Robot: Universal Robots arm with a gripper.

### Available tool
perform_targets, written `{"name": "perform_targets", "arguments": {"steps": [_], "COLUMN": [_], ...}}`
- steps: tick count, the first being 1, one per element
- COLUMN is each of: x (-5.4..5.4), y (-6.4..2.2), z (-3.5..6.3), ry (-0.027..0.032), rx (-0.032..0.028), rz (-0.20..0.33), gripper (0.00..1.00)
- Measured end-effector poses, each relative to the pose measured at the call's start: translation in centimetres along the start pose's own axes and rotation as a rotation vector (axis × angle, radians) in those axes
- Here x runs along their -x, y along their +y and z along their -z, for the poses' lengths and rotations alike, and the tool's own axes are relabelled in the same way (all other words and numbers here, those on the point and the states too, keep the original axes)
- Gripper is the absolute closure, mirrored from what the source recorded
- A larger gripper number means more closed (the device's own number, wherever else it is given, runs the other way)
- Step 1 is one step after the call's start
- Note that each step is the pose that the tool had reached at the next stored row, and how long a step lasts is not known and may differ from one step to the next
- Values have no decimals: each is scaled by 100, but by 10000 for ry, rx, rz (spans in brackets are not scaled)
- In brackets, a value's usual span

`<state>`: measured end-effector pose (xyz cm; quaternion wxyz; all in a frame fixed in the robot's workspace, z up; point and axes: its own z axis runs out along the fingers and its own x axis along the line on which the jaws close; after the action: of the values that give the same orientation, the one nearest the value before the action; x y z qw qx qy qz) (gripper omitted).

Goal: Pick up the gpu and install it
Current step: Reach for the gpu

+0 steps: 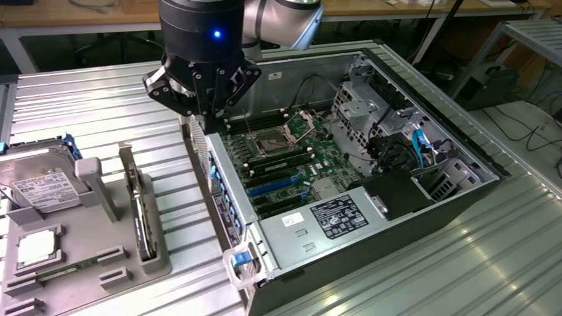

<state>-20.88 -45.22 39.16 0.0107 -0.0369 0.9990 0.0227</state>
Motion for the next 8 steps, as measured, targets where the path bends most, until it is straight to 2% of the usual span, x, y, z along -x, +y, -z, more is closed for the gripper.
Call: {"name": "perform_targets", "arguments": {"steps": [8], "x": [-89], "y": [7], "z": [-2], "ry": [-2], "rx": [1], "rz": [0], "gripper": [89]}}
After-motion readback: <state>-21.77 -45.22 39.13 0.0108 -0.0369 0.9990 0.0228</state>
